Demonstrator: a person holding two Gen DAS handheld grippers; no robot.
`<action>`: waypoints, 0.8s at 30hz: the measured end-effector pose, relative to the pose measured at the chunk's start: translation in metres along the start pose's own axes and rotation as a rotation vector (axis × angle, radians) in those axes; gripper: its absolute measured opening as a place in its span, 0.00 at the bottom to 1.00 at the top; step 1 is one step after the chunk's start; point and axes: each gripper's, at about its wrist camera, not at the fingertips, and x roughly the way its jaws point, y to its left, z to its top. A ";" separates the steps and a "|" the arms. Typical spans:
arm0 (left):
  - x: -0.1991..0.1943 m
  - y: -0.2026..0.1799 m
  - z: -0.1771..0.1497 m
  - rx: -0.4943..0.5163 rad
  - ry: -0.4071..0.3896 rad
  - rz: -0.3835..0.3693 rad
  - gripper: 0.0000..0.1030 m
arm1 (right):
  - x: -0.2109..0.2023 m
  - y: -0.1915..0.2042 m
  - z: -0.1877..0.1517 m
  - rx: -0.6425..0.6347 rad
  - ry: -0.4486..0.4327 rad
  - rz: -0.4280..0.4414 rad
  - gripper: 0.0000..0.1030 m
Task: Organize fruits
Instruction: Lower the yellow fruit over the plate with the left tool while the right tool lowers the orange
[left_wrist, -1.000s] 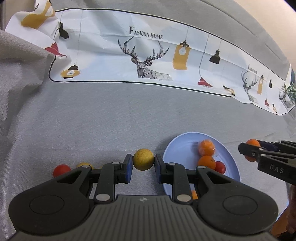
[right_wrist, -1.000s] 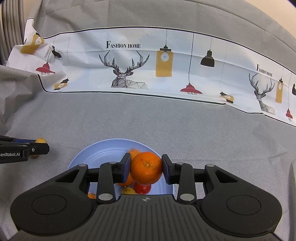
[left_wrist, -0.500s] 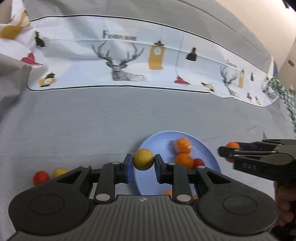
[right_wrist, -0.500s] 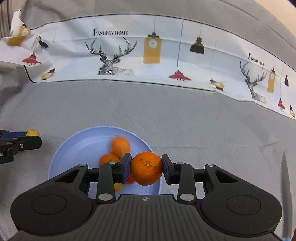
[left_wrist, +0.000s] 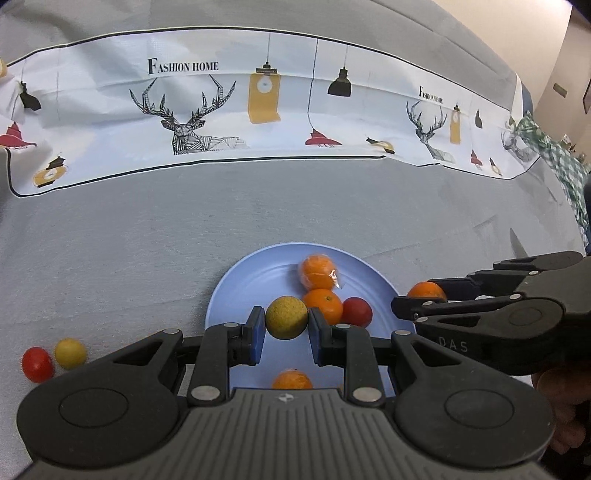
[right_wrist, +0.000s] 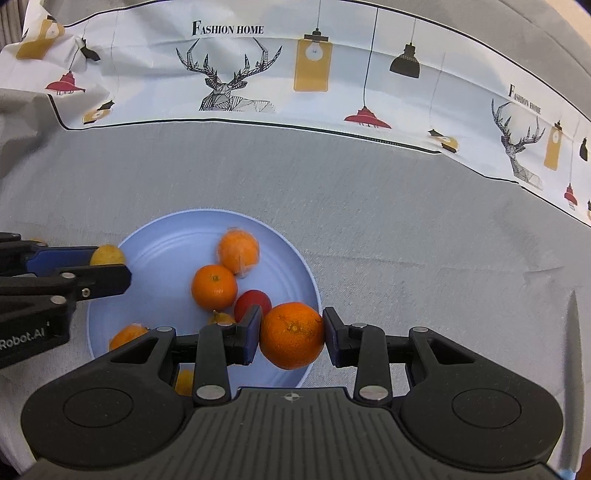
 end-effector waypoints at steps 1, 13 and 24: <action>0.000 0.000 0.000 0.000 0.001 0.000 0.27 | 0.000 0.000 0.000 -0.001 0.001 0.002 0.36; 0.004 -0.004 0.000 0.016 0.008 0.004 0.27 | 0.001 0.000 0.002 -0.011 0.017 0.012 0.36; 0.004 -0.004 0.000 0.019 0.008 0.001 0.27 | 0.002 0.000 0.003 -0.018 0.022 0.017 0.36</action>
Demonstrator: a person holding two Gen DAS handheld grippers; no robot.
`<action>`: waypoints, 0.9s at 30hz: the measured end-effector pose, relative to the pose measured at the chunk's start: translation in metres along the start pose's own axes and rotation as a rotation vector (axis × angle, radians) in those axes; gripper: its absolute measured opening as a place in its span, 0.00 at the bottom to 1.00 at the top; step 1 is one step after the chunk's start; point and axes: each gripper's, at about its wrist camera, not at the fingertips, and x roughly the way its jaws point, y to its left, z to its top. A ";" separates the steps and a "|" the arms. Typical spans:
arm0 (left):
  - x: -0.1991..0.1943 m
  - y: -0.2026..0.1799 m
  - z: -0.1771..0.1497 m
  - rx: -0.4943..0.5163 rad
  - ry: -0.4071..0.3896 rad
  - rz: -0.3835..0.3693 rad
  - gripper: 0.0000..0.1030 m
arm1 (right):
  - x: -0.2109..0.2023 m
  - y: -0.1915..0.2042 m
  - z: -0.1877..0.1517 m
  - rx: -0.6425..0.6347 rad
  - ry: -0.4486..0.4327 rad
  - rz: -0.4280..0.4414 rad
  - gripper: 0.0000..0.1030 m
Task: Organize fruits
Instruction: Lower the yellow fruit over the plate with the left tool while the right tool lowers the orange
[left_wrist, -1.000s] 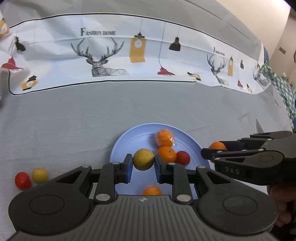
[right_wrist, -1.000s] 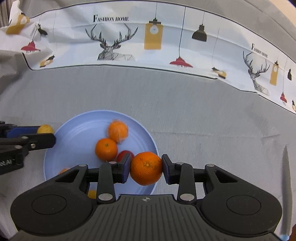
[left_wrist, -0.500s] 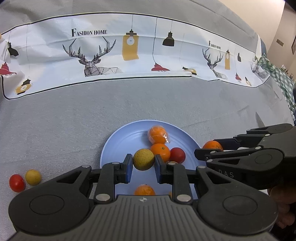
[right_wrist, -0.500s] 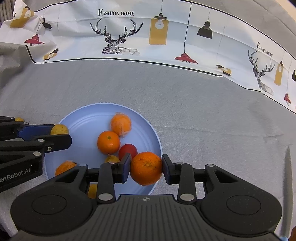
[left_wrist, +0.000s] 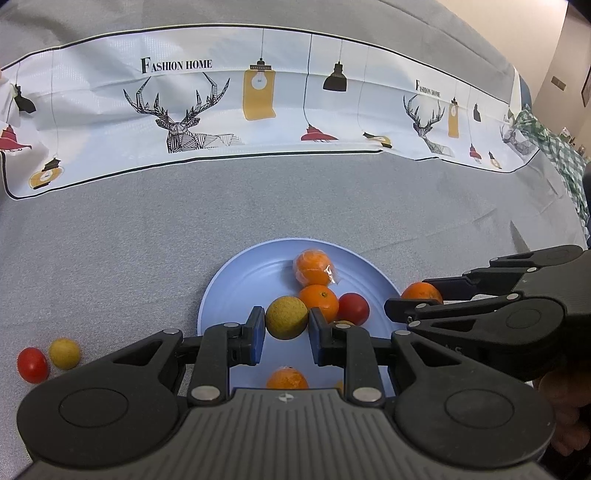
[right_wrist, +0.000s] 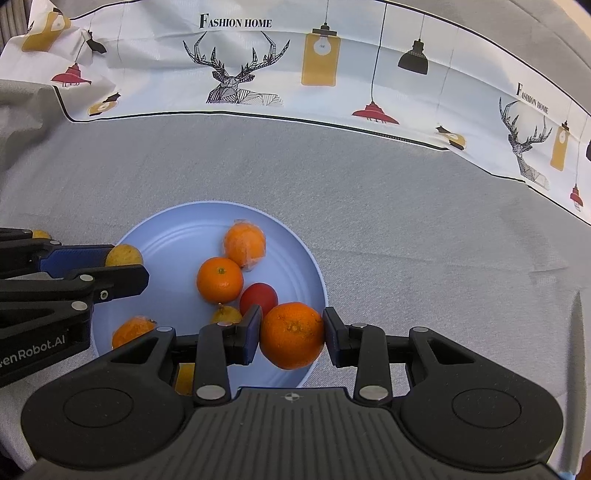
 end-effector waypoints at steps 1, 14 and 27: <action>0.000 0.000 0.000 0.000 0.000 -0.001 0.27 | 0.000 0.000 0.000 -0.001 0.001 0.000 0.36; -0.001 -0.001 0.000 0.007 0.000 -0.001 0.27 | 0.001 0.002 -0.001 -0.003 0.000 0.002 0.36; -0.002 0.002 0.001 0.002 0.008 -0.008 0.28 | 0.003 0.003 0.000 -0.014 0.003 -0.004 0.37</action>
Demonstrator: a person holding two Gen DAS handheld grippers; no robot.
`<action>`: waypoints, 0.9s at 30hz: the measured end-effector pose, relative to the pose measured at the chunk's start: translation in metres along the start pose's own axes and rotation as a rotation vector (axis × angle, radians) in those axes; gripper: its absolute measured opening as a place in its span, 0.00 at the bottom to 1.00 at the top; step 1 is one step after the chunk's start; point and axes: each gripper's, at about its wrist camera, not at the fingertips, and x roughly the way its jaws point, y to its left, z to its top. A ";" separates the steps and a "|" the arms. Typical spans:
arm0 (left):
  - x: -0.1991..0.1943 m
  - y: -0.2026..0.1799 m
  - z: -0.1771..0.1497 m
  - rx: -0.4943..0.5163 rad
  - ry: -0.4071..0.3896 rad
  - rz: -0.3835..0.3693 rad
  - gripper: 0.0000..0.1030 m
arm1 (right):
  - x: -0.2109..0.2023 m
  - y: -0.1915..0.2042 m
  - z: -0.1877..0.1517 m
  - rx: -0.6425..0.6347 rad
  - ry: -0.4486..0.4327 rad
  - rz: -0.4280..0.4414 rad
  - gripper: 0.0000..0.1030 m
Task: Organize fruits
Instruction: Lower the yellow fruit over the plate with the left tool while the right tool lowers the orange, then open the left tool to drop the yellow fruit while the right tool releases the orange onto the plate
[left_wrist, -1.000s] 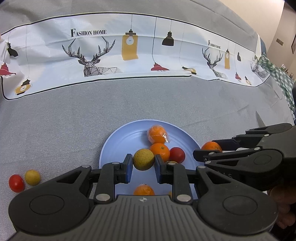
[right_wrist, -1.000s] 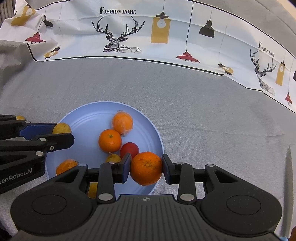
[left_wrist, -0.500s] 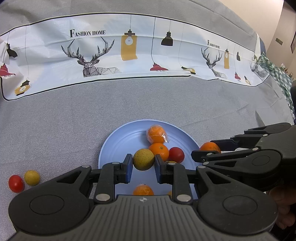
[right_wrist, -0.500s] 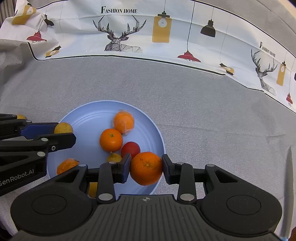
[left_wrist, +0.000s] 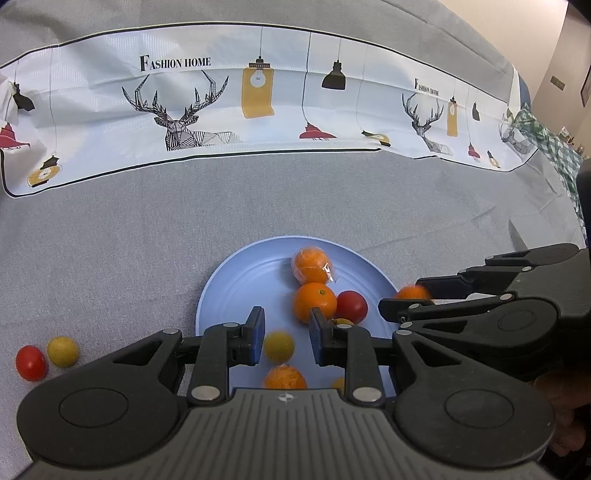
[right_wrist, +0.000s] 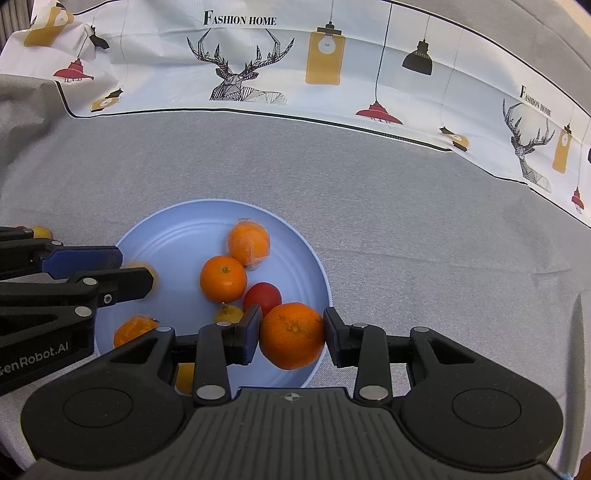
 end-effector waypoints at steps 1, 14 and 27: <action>0.000 0.000 0.000 -0.001 0.000 0.000 0.28 | 0.000 0.000 0.000 0.000 -0.002 -0.002 0.37; -0.001 0.002 -0.001 -0.001 0.004 0.002 0.28 | -0.001 0.003 0.001 0.002 -0.005 -0.007 0.42; -0.002 0.002 -0.001 -0.001 0.001 0.005 0.28 | -0.002 0.007 0.003 0.003 -0.011 -0.006 0.42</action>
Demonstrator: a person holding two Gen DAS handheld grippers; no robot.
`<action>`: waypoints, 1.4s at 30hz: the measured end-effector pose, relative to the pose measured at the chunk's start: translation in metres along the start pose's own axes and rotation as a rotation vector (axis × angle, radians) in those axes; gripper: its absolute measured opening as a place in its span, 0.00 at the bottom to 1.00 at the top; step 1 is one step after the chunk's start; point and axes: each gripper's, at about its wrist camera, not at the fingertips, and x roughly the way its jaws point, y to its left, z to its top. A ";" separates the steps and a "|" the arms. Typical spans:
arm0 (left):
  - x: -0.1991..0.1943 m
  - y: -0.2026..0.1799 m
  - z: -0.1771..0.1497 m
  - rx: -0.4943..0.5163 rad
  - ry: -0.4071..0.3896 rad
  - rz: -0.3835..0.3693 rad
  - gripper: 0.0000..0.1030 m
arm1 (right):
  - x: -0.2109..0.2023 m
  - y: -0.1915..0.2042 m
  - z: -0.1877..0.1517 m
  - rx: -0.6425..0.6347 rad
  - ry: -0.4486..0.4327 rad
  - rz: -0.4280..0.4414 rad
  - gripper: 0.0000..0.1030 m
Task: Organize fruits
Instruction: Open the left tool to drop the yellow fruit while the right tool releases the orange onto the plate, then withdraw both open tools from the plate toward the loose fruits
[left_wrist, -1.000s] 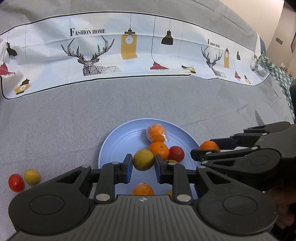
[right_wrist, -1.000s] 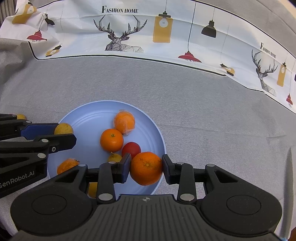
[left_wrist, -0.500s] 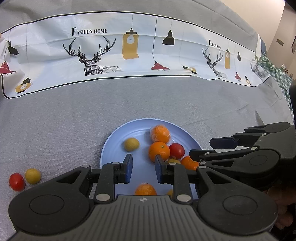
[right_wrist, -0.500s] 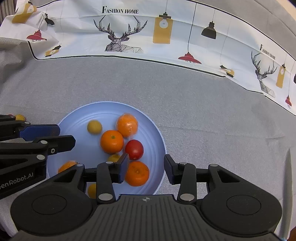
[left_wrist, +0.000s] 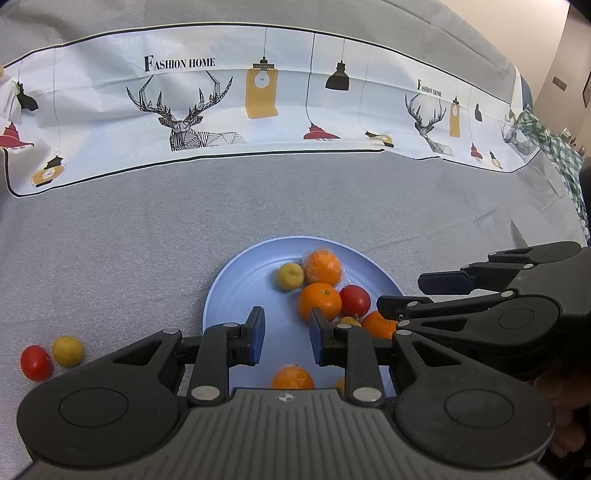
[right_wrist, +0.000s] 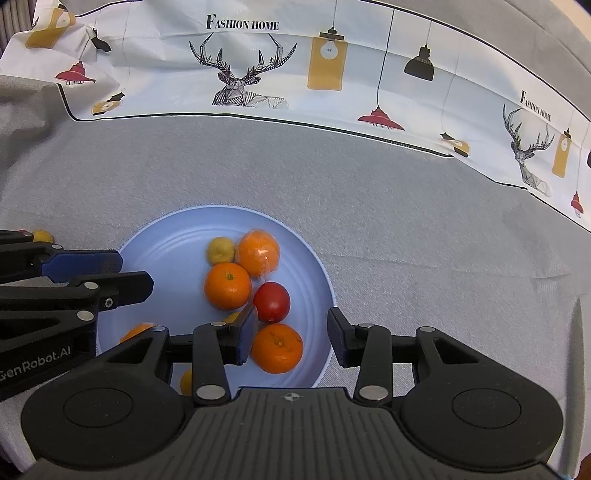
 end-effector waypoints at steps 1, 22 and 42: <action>0.000 0.000 0.000 -0.001 -0.001 0.001 0.28 | 0.000 0.001 0.001 0.001 -0.001 0.001 0.42; -0.032 0.030 -0.004 -0.052 -0.062 0.101 0.19 | -0.012 0.028 0.012 0.041 -0.086 0.060 0.40; -0.083 0.185 -0.016 -0.517 -0.026 0.207 0.19 | -0.025 0.100 0.044 0.170 -0.179 0.409 0.27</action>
